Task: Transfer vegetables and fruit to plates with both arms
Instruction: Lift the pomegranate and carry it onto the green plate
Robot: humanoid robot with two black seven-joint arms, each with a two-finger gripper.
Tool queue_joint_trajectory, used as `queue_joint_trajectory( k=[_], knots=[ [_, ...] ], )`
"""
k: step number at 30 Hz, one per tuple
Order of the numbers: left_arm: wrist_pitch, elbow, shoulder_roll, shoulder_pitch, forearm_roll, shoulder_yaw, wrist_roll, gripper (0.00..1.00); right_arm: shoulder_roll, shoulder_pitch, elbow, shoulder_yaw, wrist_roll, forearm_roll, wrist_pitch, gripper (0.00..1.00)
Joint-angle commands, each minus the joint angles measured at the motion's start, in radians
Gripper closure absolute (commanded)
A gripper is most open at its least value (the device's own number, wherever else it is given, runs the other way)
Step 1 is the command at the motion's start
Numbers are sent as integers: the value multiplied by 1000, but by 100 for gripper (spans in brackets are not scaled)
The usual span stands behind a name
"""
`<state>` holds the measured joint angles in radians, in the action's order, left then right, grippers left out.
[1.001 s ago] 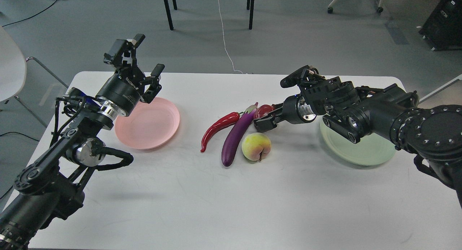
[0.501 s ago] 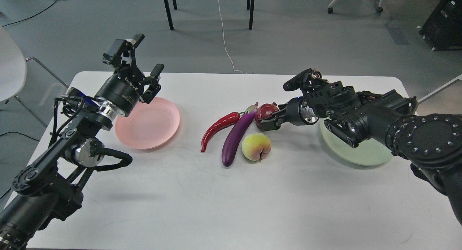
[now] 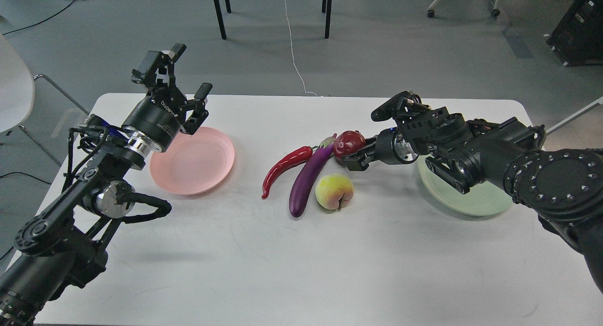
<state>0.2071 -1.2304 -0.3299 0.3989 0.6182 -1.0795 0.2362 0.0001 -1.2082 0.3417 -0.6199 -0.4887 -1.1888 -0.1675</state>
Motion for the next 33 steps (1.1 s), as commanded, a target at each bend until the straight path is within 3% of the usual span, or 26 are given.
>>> queue_joint_trajectory(
  k=[1, 6, 14, 19, 25, 33],
  knots=[
    [0, -1, -1, 2, 0, -2, -1, 2, 0, -7, 5, 0, 0, 1, 0, 61],
    [2, -1, -6, 2, -1, 0, -1, 2, -29, -72, 72, -1, 0, 0, 0, 61],
    [2, -1, 0, 2, -1, 0, 0, 2, -391, -295, 458, 0, 0, -17, -1, 60],
    [2, -1, 8, 2, 0, 6, 0, 2, -630, -309, 641, 2, 0, -150, 5, 60],
    [2, -1, 11, 3, 0, 10, 0, 2, -765, -188, 648, 0, 0, -285, 98, 60],
    [2, -3, 34, 8, 2, 12, 0, 2, -691, -96, 501, 0, 0, -287, 109, 60]
  ],
)
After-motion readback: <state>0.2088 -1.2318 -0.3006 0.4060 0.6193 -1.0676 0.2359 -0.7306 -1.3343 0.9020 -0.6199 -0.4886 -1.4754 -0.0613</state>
